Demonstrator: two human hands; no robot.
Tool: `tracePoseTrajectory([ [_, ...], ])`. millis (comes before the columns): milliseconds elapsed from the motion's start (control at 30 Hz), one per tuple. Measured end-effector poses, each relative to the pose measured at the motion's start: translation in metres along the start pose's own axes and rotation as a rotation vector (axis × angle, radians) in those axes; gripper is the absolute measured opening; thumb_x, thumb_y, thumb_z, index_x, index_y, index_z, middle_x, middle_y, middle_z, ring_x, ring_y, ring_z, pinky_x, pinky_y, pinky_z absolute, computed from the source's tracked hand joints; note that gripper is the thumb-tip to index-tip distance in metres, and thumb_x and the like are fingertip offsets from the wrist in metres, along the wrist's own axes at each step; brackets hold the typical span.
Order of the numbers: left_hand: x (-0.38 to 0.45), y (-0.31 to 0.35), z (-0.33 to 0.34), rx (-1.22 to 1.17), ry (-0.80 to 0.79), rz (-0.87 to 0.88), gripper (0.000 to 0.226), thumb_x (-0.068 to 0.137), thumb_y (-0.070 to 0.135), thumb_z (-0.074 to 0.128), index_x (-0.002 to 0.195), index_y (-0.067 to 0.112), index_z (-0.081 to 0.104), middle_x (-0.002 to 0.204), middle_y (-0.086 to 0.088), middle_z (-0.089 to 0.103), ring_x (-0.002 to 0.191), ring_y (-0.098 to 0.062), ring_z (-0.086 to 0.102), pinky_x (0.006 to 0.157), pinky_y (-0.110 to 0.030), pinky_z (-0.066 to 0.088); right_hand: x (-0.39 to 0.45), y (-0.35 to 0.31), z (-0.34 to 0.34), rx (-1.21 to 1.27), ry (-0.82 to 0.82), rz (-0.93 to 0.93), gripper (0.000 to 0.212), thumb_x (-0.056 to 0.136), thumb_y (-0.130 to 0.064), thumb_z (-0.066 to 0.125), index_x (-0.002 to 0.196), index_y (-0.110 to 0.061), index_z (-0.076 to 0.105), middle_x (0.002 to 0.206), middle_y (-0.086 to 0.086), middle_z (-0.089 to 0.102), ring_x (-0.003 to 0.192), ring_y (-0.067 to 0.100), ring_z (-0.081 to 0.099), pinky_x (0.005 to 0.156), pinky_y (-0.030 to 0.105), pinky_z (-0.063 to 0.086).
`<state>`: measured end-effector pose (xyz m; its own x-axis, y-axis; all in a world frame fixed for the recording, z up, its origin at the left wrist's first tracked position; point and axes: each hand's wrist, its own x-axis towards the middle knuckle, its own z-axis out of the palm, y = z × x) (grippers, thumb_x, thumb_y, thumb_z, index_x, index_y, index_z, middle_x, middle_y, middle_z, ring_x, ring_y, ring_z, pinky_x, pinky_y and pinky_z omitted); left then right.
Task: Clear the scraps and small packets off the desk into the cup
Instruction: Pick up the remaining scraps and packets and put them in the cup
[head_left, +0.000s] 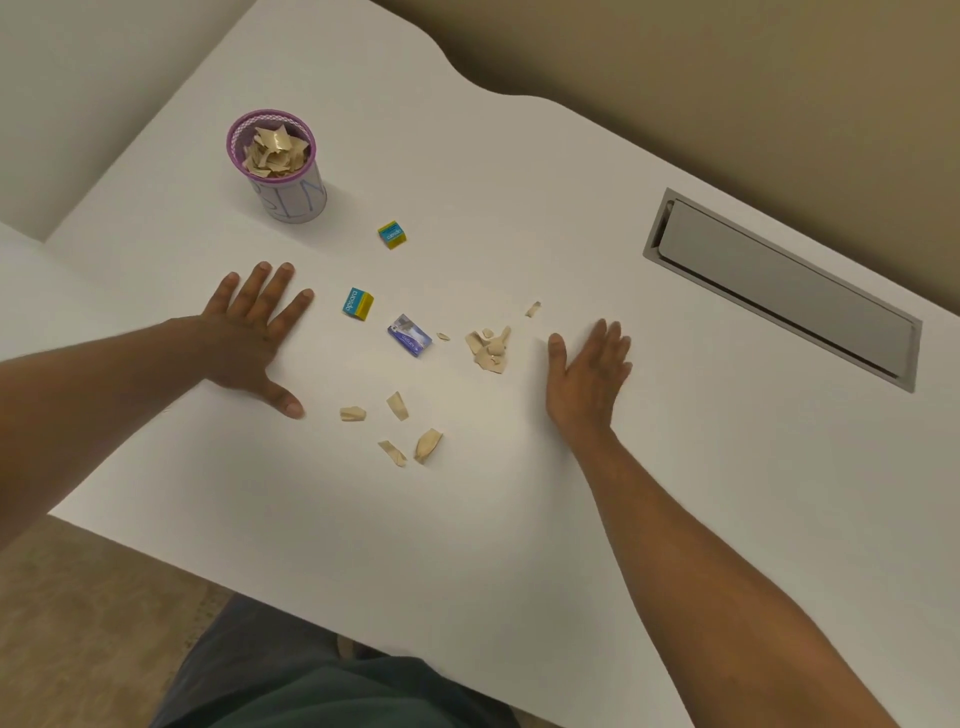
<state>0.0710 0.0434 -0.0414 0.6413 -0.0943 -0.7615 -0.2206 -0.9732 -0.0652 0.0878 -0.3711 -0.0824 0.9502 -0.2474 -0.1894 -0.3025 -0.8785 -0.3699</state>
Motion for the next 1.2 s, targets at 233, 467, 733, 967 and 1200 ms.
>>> tracePoseTrajectory([
  [233,0.000,-0.001,-0.001,-0.006,-0.003,0.002,0.163,0.030,0.118,0.026,0.137,0.027,-0.056,0.138,-0.006,-0.069,0.144,-0.034,-0.050,0.124,-0.057,-0.020,0.000,-0.038,0.025,0.029,-0.116,-0.378,0.074,0.106,-0.050,0.031,0.160,-0.006,0.006,0.170,0.007,0.007,0.158,0.022,0.001,0.129,0.043,0.004],
  [467,0.000,-0.001,0.000,-0.001,0.003,0.002,0.162,0.028,0.118,0.025,0.135,0.028,-0.058,0.137,-0.006,-0.069,0.145,-0.035,-0.049,0.124,-0.057,-0.020,-0.012,-0.062,0.040,-0.117,-0.203,-0.762,0.066,0.105,-0.047,0.040,0.161,-0.017,0.018,0.169,0.004,0.014,0.158,0.024,0.006,0.129,0.042,0.010],
  [733,-0.003,-0.002,-0.001,-0.006,0.010,0.003,0.161,0.033,0.117,0.030,0.134,0.029,-0.059,0.141,-0.007,-0.067,0.143,-0.034,-0.051,0.125,-0.058,-0.020,-0.016,-0.068,0.037,-0.219,-0.135,-0.840,0.037,0.103,-0.022,0.051,0.139,-0.020,0.060,0.152,0.001,0.051,0.146,0.026,0.040,0.108,0.038,0.046],
  [967,-0.004,0.000,-0.001,-0.001,0.012,0.001,0.162,0.032,0.116,0.027,0.139,0.026,-0.055,0.140,-0.008,-0.066,0.146,-0.037,-0.047,0.125,-0.058,-0.018,-0.012,-0.051,0.002,0.437,-0.101,-0.509,0.031,0.100,-0.023,0.063,0.131,-0.022,0.066,0.142,-0.007,0.057,0.126,0.007,0.057,0.102,0.021,0.048],
  [1200,0.001,-0.004,0.003,-0.001,0.018,0.015,0.163,0.028,0.119,0.022,0.137,0.027,-0.057,0.136,-0.007,-0.070,0.143,-0.036,-0.051,0.125,-0.059,-0.020,-0.008,-0.034,-0.016,0.019,-0.405,-0.605,0.091,0.080,-0.026,0.082,0.155,-0.033,0.031,0.163,-0.010,0.025,0.144,0.019,0.031,0.111,0.036,0.041],
])
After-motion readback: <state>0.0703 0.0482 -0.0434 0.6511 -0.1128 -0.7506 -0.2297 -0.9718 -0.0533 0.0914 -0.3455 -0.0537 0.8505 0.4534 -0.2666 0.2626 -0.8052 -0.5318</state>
